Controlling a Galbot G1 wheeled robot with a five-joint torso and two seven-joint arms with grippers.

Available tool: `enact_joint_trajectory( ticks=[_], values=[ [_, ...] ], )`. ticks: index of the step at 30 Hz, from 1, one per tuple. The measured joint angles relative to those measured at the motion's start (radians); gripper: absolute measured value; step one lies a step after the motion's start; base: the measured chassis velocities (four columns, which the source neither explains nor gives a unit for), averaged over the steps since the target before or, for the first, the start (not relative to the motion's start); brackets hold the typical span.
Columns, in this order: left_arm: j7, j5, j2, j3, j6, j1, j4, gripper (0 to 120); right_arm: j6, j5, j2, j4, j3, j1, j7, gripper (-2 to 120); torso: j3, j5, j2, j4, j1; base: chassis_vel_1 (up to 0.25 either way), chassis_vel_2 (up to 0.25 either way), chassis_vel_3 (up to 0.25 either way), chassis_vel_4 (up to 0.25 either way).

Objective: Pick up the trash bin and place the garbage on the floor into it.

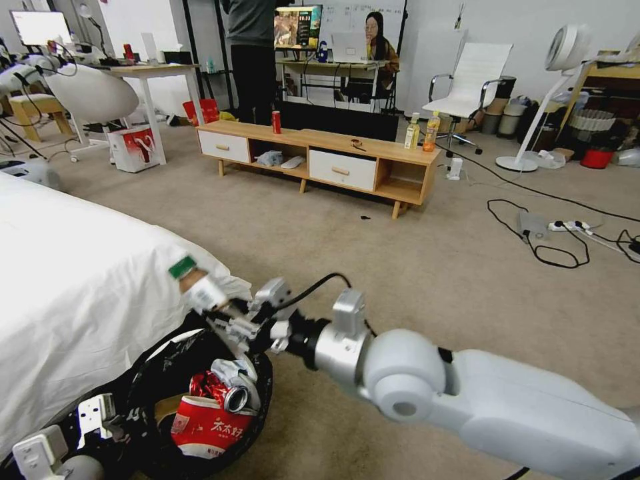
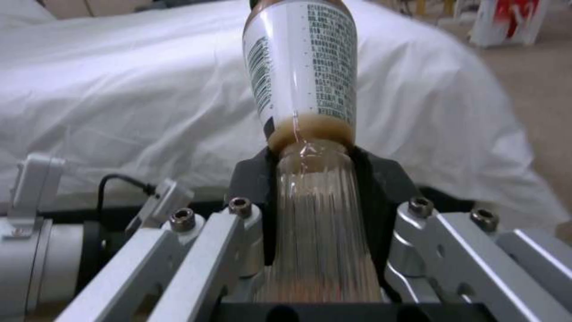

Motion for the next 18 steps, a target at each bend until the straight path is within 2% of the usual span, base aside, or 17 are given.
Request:
enact_joint_trajectory(
  ticks=[13,18],
  values=[
    [0.001,0.001,-0.011,-0.002,0.0,-0.004,0.0,1,-0.04,0.017,0.058,-0.065,-0.094,0.0,0.056,25,0.0,0.0,0.0,0.0,0.0,0.0,0.0,0.0,0.0],
    [0.002,0.002,-0.015,-0.002,0.0,-0.006,0.0,1,-0.044,-0.015,0.086,-0.133,-0.115,-0.02,0.072,25,0.0,0.0001,0.0,0.0001,0.0,0.0,0.0,0.0,0.0]
  ],
)
